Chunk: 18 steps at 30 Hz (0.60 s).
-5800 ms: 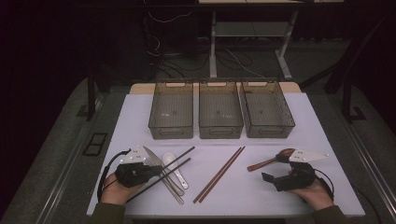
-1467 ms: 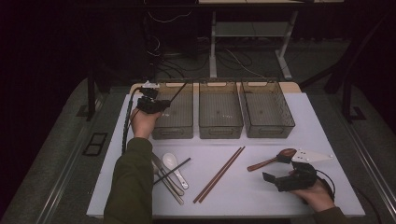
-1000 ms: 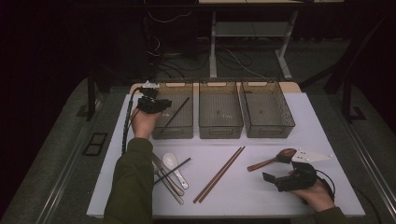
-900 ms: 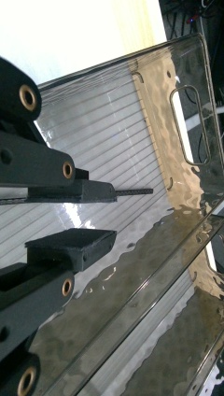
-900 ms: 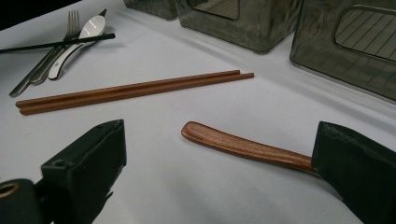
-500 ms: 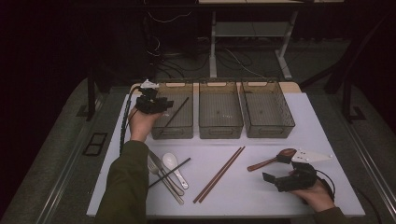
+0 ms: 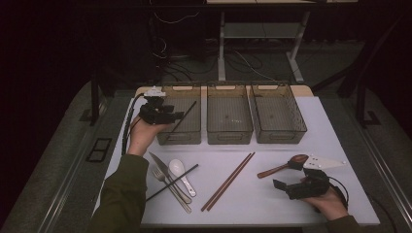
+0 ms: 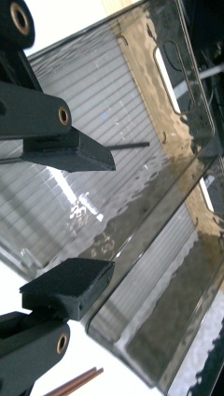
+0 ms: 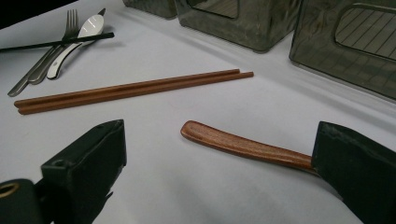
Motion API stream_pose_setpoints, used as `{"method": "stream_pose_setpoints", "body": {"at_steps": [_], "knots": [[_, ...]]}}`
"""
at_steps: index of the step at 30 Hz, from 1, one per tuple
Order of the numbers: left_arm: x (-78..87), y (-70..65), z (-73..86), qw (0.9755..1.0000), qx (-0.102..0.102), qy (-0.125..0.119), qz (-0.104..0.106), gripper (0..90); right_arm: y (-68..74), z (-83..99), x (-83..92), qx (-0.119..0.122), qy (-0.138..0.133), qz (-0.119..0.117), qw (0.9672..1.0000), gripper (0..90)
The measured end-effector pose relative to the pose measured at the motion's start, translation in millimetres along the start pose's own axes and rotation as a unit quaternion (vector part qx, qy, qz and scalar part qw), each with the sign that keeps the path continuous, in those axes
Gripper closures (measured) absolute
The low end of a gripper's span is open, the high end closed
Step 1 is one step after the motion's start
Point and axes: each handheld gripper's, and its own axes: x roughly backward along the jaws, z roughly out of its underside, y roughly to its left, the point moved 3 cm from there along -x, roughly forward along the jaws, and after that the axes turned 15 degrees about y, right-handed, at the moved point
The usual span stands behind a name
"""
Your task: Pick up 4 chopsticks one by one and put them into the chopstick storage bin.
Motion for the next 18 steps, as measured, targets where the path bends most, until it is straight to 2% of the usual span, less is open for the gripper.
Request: {"method": "stream_pose_setpoints", "body": {"at_steps": [13,18], "knots": [[13.6,-27.8,20.6,0.9992,-0.031,-0.008,0.024,35.6,0.5,0.1,0.2,0.0,0.0,0.001,1.0,2.9],[17.0,-36.7,31.5,0.9988,-0.034,-0.013,0.031,33.2,0.4,0.3,0.5,0.0,0.0,0.001,1.0,2.9]]}}
